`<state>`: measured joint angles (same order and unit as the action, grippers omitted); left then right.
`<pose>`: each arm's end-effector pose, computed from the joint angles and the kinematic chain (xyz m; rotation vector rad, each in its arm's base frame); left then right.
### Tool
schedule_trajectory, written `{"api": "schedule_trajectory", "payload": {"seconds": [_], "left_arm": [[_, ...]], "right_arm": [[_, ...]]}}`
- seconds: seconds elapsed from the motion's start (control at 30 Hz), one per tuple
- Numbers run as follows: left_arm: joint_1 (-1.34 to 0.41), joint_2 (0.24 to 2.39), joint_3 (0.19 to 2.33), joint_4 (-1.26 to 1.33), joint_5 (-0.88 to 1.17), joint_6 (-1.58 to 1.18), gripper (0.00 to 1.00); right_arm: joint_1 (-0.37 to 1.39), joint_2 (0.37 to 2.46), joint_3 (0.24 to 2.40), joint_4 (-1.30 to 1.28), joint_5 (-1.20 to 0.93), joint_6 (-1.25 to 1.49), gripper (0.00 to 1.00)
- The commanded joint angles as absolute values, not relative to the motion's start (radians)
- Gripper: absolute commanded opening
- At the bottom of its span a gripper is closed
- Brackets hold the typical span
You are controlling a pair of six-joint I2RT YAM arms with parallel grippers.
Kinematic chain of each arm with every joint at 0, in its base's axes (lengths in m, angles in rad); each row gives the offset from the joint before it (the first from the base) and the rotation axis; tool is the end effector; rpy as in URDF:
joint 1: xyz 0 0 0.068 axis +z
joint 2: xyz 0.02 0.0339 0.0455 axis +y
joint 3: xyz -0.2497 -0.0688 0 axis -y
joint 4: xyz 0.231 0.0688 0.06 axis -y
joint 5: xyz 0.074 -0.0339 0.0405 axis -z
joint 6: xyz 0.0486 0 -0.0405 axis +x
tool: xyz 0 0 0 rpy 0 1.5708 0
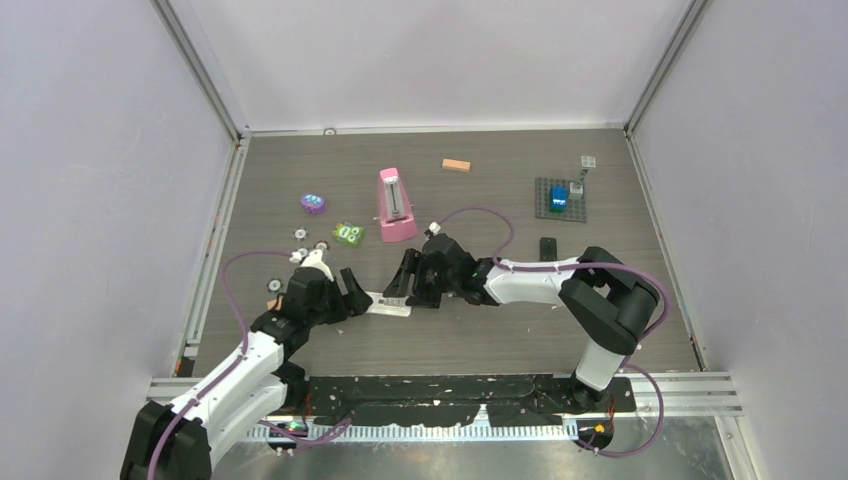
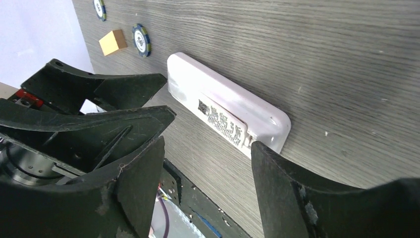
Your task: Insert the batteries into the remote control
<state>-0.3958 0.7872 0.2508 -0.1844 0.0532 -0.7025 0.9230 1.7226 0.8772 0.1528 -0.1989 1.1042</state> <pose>0.1513 -0.0660 0.1430 -0.3340 2.3482 -0.6141 0.2033 0.2845 0.1496 0.1135 2.5917 1.1697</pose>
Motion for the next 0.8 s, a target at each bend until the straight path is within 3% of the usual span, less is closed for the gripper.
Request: {"api": "schedule_trajectory", "payload": {"seconds": [0.0,0.17,0.27,0.4,0.77], "left_arm": [[-0.39,0.782,0.291,-0.171,0.033,-0.702,0.8],[-0.39,0.781,0.291,-0.173,0.035,-0.701,0.8],[-0.39,0.784,0.289,-0.173,0.037,-0.701,0.8],[-0.39,0.789,0.285,-0.168,0.038,-0.702,0.8],[-0.388,0.867,0.292,-0.134,0.074,-0.708,0.79]], "right_arm": [[0.919,1.673,0.926,0.068,-0.179,1.064,0.7],[0.92,1.678,0.93,0.058,-0.18,1.059,0.61],[0.919,1.695,0.936,0.06,-0.193,1.055,0.44],[0.92,1.716,0.941,0.067,-0.2,1.055,0.3],[0.92,1.786,0.966,0.04,-0.201,1.037,0.17]]}}
